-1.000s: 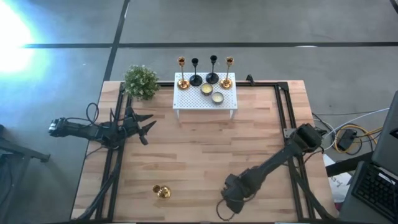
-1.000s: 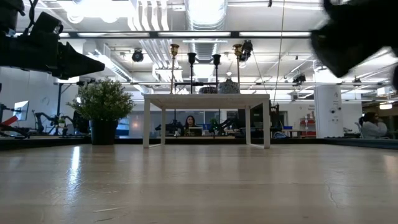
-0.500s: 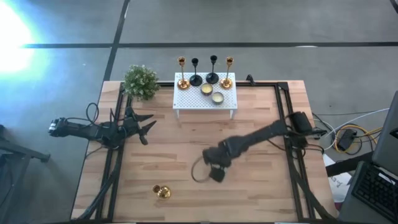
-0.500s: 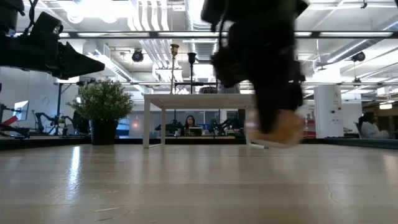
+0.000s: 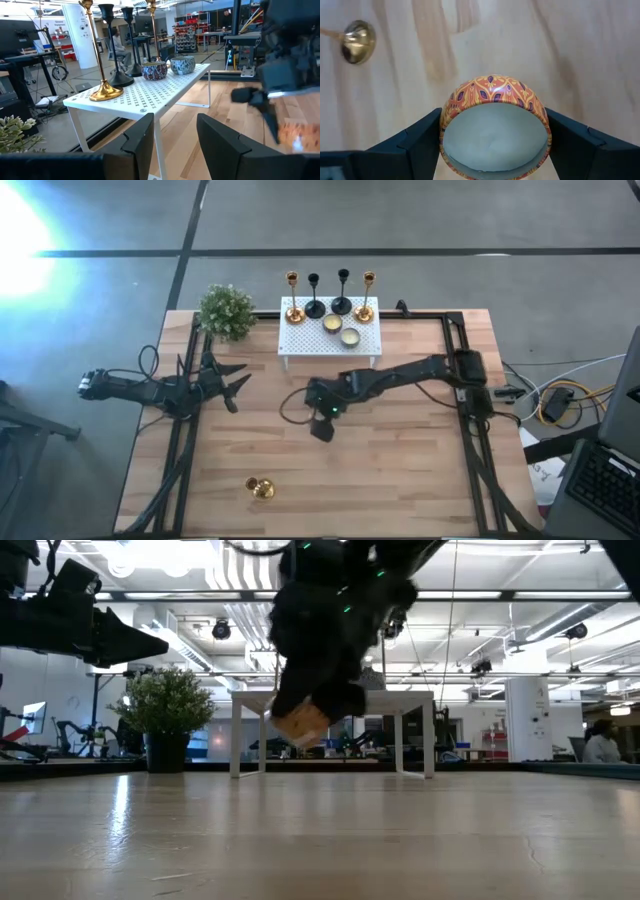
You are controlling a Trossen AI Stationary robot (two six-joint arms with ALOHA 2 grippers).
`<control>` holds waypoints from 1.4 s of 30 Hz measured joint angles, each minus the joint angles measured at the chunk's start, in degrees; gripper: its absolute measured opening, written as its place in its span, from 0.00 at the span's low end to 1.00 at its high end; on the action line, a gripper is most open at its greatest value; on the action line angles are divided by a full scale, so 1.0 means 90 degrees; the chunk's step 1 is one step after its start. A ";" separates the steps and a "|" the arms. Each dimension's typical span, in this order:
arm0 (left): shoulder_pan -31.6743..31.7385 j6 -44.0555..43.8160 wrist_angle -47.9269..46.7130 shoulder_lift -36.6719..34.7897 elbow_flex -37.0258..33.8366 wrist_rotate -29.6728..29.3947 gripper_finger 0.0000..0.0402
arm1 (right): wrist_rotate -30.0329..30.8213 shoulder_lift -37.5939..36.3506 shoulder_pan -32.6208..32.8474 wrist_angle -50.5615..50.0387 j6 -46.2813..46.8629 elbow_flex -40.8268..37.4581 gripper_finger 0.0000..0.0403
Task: Pick & Place candle stick holders
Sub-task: Put the orange scented candle on the shelf
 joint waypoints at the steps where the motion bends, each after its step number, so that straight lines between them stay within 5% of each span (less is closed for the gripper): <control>1: 0.0000 0.0002 0.0000 0.0000 0.0000 0.0002 0.38 | -0.0006 0.0203 -0.0038 -0.0029 -0.0202 0.0224 0.71; 10: 0.0000 0.0002 0.0000 -0.0002 0.0000 0.0002 0.38 | 0.0341 0.1978 -0.0138 -0.2268 -0.1497 0.2702 0.71; 18: 0.0000 0.0001 -0.0010 -0.0002 0.0000 0.0001 0.38 | 0.0454 0.2880 -0.0122 -0.3049 -0.2145 0.4363 0.71; 24: 0.0000 0.0002 -0.0015 -0.0002 0.0002 0.0002 0.38 | 0.0670 0.3049 -0.0147 -0.3059 -0.2183 0.4748 0.72; 31: 0.0000 0.0002 -0.0017 -0.0002 0.0002 0.0002 0.38 | 0.1141 0.3053 -0.0146 -0.3059 -0.2112 0.4758 0.90; 42: -0.0002 0.0000 -0.0019 -0.0002 0.0002 0.0002 0.38 | 0.1418 0.2556 0.0058 -0.3709 -0.2730 0.4753 0.93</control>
